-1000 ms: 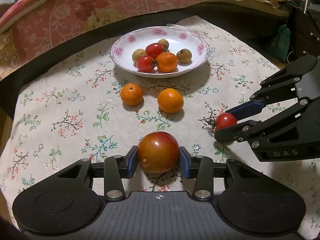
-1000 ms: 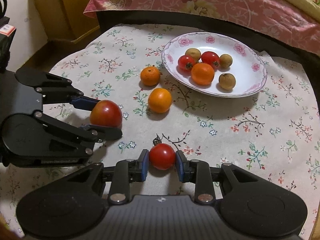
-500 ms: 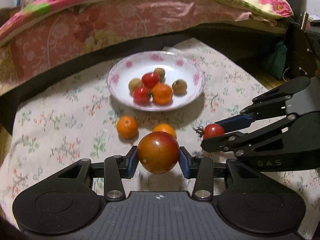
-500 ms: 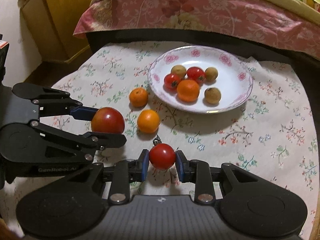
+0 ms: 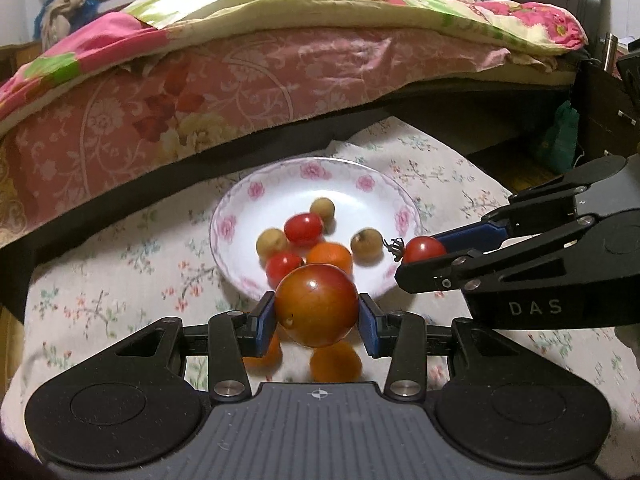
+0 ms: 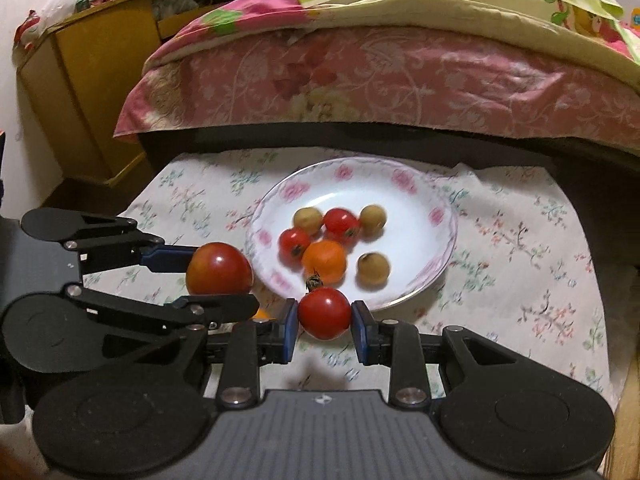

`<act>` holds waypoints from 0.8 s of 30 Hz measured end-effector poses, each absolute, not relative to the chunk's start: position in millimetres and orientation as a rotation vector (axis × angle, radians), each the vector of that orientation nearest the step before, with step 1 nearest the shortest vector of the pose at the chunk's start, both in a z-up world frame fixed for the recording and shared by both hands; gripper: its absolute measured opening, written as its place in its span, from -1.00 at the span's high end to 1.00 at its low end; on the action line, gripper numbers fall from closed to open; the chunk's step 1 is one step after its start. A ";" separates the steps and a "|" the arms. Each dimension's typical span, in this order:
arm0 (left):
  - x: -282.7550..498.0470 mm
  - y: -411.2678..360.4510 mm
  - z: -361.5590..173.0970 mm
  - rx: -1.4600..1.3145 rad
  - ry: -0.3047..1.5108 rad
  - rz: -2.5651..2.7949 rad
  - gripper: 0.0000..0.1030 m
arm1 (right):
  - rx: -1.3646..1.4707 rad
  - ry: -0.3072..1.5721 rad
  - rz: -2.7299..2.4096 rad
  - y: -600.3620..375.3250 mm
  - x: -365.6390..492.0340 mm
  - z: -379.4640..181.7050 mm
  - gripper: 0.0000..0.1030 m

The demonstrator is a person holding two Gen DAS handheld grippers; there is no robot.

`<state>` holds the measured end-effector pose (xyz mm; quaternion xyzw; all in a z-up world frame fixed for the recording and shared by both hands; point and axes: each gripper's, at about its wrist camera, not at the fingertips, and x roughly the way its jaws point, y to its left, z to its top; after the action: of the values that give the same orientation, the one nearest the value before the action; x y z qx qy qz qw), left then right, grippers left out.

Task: Organize fruits
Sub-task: 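Carry the large tomato in the left tool and cherry tomato in the right tool to the plate, then release the large tomato into the plate with the left tool while the right releases the cherry tomato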

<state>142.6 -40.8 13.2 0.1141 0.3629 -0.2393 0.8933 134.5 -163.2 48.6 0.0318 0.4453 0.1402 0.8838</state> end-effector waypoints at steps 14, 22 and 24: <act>195.9 -53.1 6.4 0.264 0.721 -0.450 0.04 | 0.092 0.884 0.251 -179.5 184.7 36.5 0.44; 208.9 -57.1 -3.2 0.274 0.724 -0.431 0.03 | 0.093 0.867 0.237 -184.1 197.8 23.4 0.43; 211.6 -56.8 -4.8 0.272 0.726 -0.426 0.03 | 0.093 0.862 0.234 -184.7 199.9 21.4 0.43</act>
<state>211.6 -56.8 -4.8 0.1317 0.3514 -0.2059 0.9038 199.9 -184.7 21.4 0.0451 0.4165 0.1133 0.9009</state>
